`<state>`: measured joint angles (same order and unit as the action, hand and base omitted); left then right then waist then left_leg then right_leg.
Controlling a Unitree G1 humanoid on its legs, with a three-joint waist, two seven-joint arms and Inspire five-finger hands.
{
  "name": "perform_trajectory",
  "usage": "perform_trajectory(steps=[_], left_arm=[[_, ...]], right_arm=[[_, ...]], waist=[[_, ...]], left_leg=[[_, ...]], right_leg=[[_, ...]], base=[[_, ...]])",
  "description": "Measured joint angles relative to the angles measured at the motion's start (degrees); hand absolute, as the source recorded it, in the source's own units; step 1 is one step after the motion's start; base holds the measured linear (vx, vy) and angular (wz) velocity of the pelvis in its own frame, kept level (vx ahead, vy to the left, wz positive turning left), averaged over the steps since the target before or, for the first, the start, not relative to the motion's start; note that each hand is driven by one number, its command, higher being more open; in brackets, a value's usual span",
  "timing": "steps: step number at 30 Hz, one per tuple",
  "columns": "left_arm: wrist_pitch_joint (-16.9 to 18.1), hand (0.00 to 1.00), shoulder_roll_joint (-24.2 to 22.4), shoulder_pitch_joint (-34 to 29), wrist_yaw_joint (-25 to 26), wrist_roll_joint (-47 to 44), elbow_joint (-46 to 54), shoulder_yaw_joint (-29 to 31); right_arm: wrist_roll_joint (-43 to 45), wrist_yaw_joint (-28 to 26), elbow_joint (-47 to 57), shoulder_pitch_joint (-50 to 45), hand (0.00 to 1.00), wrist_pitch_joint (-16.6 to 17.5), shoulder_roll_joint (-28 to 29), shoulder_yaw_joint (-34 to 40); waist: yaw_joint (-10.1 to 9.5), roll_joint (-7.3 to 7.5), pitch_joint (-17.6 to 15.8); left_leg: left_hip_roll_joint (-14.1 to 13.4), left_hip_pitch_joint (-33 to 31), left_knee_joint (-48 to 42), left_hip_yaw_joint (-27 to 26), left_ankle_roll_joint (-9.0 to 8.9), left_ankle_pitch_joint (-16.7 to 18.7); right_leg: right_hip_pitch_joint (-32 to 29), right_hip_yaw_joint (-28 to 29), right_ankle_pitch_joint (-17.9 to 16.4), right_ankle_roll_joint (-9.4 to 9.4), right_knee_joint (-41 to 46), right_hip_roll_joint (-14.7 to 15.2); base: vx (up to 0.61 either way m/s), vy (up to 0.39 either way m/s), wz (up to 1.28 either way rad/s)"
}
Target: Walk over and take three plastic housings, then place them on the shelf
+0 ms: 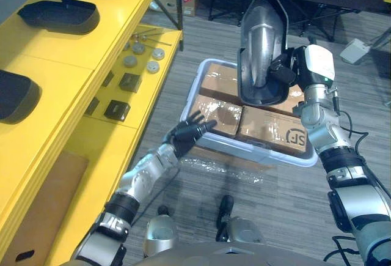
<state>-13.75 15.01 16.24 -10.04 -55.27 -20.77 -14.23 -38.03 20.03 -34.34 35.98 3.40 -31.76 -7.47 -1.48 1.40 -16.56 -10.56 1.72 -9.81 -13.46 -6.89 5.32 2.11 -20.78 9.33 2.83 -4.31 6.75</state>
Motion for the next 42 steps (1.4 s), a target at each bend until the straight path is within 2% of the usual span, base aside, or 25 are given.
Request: perform_trajectory(steps=[3,5,8,13,18,20,24,31,32,37,41,42], left_arm=[[0.08,1.00,0.12,2.22,-0.82,-5.44,-0.32,1.83],[0.55,1.00,0.04,4.39,-2.83,-10.65,-0.49,2.35],[1.18,1.00,-0.16,4.95,-5.88,-16.99,-0.49,2.37],[1.17,1.00,-0.64,5.06,-8.04,-17.42,-0.49,2.82],[0.69,1.00,-0.71,5.05,-10.23,-15.39,-0.50,2.69],[-0.10,1.00,-0.80,5.04,-10.70,-10.70,-0.50,2.26],[-0.63,1.00,-0.58,4.55,-9.83,-2.93,-0.50,-1.55],[-1.87,1.00,-0.87,3.40,-8.57,1.92,-0.59,-7.02],[-1.87,0.00,-0.97,3.39,-8.46,1.94,-0.65,-7.46],[-1.89,0.00,-0.64,3.39,-7.26,1.99,-0.66,-8.00],[-0.99,0.00,-1.03,3.37,-3.66,1.67,-0.66,-8.74],[0.25,0.00,-1.27,3.32,-2.48,1.46,-0.66,-9.19]], right_arm=[[-2.64,-0.11,1.53,-1.81,0.00,3.02,-0.02,-1.34],[-6.11,-0.82,1.54,-2.72,0.00,6.37,-0.04,-2.74],[-7.93,-1.04,1.55,-4.07,0.00,9.67,-0.04,-4.97],[-8.85,-1.13,3.79,-5.67,0.00,11.26,-0.05,-5.68],[-8.86,-1.12,5.33,-6.95,0.00,12.94,-0.04,-7.02],[-8.85,-1.11,5.40,-8.14,0.00,13.31,-0.02,-7.29],[-8.84,-1.10,5.62,-8.75,0.00,13.60,0.02,-8.29],[-8.61,-1.13,9.47,-8.74,0.00,16.04,0.05,-9.86],[-8.63,-1.13,9.90,-8.74,0.00,16.10,0.05,-10.19],[-8.26,-1.32,9.90,-8.75,0.00,16.03,0.06,-10.52],[-6.95,-1.85,9.90,-8.75,0.00,15.88,0.07,-10.51],[-6.34,-1.97,9.90,-8.77,0.00,15.74,0.09,-10.50]], waist=[[0.30,-0.14,1.00],[0.49,-0.13,1.98],[0.48,-0.11,3.31],[0.45,0.05,3.88],[0.62,0.45,4.31],[0.62,0.60,5.33],[0.57,0.72,6.61],[0.62,0.68,6.79],[0.62,0.65,6.87],[0.63,0.57,7.45],[0.64,0.56,7.91],[0.62,0.52,7.94]], left_leg=[[-0.09,0.67,0.29,-0.51,-0.09,-0.03],[0.03,0.96,0.56,-0.75,-0.11,-0.05],[0.22,1.96,1.22,-0.88,-0.18,-0.15],[1.05,3.36,2.98,-1.00,0.06,-1.04],[1.58,4.73,4.62,-1.36,0.25,-2.04],[1.84,4.97,5.27,-1.28,0.34,-2.32],[2.10,5.59,6.26,-1.48,0.42,-2.59],[2.17,5.86,7.08,-1.32,0.37,-3.05],[2.18,5.87,7.08,-1.33,0.38,-3.06],[2.29,5.88,7.09,-1.40,0.42,-3.12],[2.31,5.88,7.09,-1.55,0.42,-3.12],[2.30,5.88,7.10,-1.58,0.42,-3.12]], right_leg=[[0.11,0.43,0.05,-0.02,-0.10,-0.18],[0.18,0.63,0.07,-0.02,-0.10,-0.12],[0.78,0.64,0.07,-0.02,-0.12,-0.03],[1.38,0.65,0.23,0.22,-0.18,0.33],[1.84,0.71,0.46,0.48,-0.24,0.82],[1.91,0.66,0.47,0.50,-0.28,0.99],[1.93,0.75,0.53,0.60,-0.56,1.14],[1.90,0.66,0.53,0.60,-0.57,1.08],[1.90,0.66,0.53,0.60,-0.57,1.09],[1.88,0.72,0.56,0.63,-0.58,1.12],[1.76,0.88,0.58,0.67,-0.59,1.13],[1.73,0.94,0.59,0.68,-0.59,1.13]], base=[[0.00,0.017,-0.09],[0.00,0.042,-0.06],[0.01,0.043,0.00],[-0.02,0.038,0.01],[-0.02,0.024,-0.02],[0.00,0.000,0.00],[0.00,0.000,0.00],[0.00,0.000,0.00],[0.00,0.000,0.00],[0.00,0.000,0.00],[0.00,0.000,0.00],[0.00,0.000,0.00]])
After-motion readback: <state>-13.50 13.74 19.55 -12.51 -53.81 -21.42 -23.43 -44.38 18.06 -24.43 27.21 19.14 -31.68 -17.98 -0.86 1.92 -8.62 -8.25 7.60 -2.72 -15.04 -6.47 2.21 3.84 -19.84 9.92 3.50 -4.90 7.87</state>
